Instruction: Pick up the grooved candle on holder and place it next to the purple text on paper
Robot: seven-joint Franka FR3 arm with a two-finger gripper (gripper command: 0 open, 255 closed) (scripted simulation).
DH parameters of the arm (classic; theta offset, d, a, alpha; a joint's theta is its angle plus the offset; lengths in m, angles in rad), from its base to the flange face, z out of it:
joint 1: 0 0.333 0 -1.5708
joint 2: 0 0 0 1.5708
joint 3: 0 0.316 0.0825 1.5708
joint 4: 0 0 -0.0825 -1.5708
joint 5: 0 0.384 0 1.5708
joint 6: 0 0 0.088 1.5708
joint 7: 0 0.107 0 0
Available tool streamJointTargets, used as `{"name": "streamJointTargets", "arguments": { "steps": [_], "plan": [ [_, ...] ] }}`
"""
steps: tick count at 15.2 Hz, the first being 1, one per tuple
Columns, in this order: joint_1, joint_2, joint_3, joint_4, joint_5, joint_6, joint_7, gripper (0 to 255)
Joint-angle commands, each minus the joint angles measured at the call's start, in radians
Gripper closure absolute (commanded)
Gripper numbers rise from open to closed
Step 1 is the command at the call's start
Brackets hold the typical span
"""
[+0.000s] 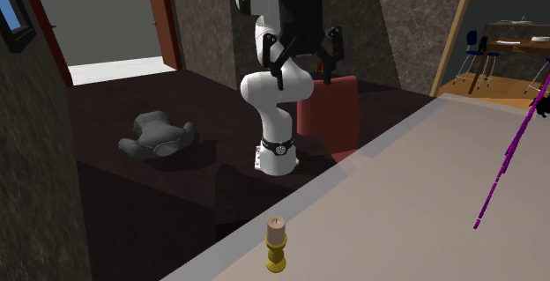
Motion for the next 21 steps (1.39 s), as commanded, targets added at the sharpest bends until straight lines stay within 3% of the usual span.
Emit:
{"name": "streamJointTargets", "arguments": {
  "steps": [1,10,19,21],
  "plan": [
    [0.000,0.000,0.000,0.000,0.000,0.000,0.000,0],
    [-0.008,0.246,-0.067,-0.055,-0.047,0.254,-0.097,0],
    [-0.011,0.568,-0.128,-0.005,-0.057,0.481,-0.196,0],
    [-0.011,0.591,-0.131,-0.008,-0.055,0.504,-0.202,0]
  ]
}}
